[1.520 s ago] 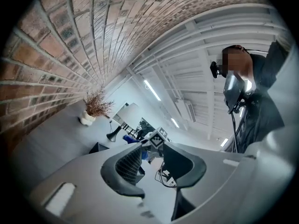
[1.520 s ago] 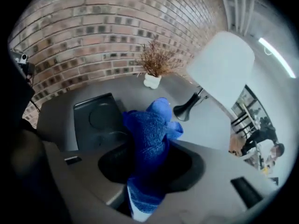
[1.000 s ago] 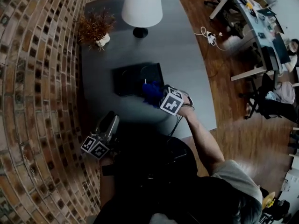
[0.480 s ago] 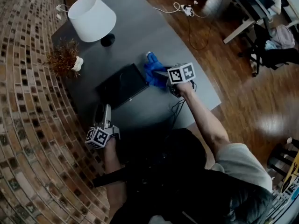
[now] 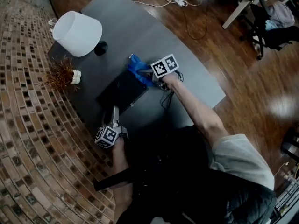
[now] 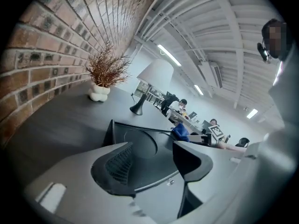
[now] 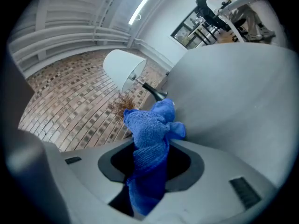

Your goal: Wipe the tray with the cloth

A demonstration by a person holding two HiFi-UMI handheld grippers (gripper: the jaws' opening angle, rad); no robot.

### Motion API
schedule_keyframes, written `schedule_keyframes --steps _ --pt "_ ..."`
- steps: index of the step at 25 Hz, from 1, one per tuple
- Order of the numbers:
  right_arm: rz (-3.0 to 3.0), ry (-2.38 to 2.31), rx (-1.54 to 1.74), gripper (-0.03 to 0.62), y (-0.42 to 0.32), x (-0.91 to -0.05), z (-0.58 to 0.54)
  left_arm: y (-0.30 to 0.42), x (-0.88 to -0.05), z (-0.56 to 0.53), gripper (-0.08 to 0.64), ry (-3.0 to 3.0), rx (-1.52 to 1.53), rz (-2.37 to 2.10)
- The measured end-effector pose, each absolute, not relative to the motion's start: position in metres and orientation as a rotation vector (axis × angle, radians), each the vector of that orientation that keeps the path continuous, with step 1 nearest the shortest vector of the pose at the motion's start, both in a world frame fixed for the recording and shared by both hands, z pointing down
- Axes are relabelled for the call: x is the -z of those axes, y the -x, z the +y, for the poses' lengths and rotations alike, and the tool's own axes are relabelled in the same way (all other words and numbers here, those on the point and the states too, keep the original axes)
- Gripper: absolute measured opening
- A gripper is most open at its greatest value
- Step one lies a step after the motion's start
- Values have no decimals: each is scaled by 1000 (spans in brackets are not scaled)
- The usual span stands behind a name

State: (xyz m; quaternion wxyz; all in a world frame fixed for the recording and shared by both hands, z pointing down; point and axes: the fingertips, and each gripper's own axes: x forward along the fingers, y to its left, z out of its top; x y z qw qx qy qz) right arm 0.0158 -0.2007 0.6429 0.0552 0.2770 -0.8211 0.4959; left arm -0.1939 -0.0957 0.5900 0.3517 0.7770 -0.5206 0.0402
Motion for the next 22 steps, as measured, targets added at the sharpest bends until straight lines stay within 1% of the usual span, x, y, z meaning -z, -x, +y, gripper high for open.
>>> schedule_keyframes --steps 2,5,7,9,12,14,16,19,22 --pt "-2469 -770 -1453 161 -17 -644 -169 195 -591 -97 257 -2019 -140 -1370" --pt "-2376 -601 -1314 154 -26 -654 -107 201 -591 -98 224 -2019 -149 -1401" --pt "-2313 -542 -1191 153 -39 -661 -88 201 -592 -99 205 -2021 -143 -1410" --pt "-2309 -634 -1087 155 -50 -656 -114 202 -593 -100 204 -2021 -138 -1415" --pt "-2402 -874 -1017 156 -46 -631 -196 204 -595 -99 204 -2017 -137 -1422" --pt "-2453 -941 -1026 156 -30 -623 -235 203 -595 -97 204 -2015 -140 -1425" --pt "-2434 -904 -1038 156 -11 -634 -246 201 -595 -95 204 -2014 -142 -1431" --pt "-2349 -835 -1105 156 -8 -666 -222 197 -595 -93 204 -2021 -139 -1434" --pt "-2352 -754 -1280 152 -21 -666 -174 196 -592 -93 204 -2011 -116 -1457"
